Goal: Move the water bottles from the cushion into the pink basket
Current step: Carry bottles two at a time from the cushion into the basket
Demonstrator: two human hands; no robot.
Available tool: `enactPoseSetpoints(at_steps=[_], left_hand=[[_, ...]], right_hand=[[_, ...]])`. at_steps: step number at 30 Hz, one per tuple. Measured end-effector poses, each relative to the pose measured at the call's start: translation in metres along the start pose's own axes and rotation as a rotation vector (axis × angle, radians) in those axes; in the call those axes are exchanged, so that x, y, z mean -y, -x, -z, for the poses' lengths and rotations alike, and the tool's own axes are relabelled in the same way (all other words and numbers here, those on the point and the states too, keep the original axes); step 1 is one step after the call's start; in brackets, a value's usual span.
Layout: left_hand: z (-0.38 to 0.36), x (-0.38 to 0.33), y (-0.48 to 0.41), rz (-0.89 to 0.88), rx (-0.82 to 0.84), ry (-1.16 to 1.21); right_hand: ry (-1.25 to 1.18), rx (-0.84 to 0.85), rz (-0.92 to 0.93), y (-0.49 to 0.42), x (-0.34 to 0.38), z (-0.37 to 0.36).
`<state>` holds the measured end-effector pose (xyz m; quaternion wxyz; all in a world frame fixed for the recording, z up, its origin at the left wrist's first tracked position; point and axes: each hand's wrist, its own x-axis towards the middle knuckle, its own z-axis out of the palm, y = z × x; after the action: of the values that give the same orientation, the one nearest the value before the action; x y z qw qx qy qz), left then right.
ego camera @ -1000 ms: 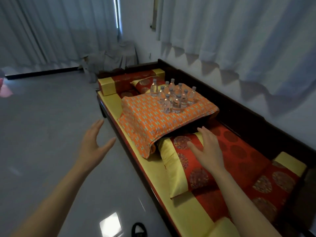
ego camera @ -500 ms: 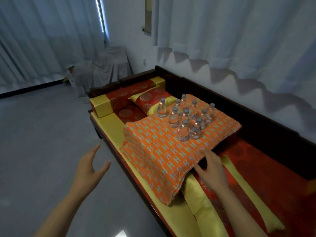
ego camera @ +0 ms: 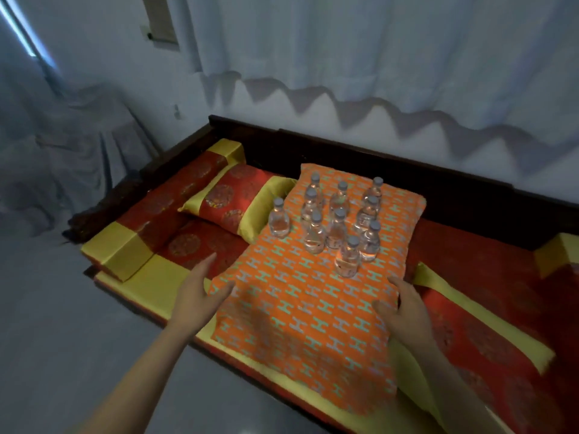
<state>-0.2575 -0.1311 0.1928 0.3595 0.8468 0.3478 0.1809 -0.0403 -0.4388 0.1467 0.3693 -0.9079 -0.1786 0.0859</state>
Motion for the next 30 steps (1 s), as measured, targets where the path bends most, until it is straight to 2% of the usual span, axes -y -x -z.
enactPoseSetpoints(at_steps=[6,12,18,22,25,30], left_hand=[[-0.041,0.015,-0.108,-0.117,0.184,0.072],[-0.103,0.037,-0.197,-0.08,0.272,0.188],[-0.156,0.056,-0.259,-0.052,0.366,0.23],[-0.184,0.056,-0.293,-0.161,0.407,0.256],[-0.196,0.055,-0.308,-0.186,0.458,0.24],[-0.211,0.064,-0.324,-0.121,0.494,0.255]], right_hand=[[-0.06,-0.095,-0.153,-0.035,0.002,-0.037],[-0.121,-0.138,-0.278,-0.091,-0.01,-0.082],[-0.157,-0.15,-0.296,-0.129,-0.014,-0.118],[-0.227,-0.179,-0.201,-0.15,-0.011,-0.128],[-0.219,-0.188,-0.276,-0.154,-0.013,-0.137],[-0.21,-0.182,-0.314,-0.16,-0.024,-0.154]])
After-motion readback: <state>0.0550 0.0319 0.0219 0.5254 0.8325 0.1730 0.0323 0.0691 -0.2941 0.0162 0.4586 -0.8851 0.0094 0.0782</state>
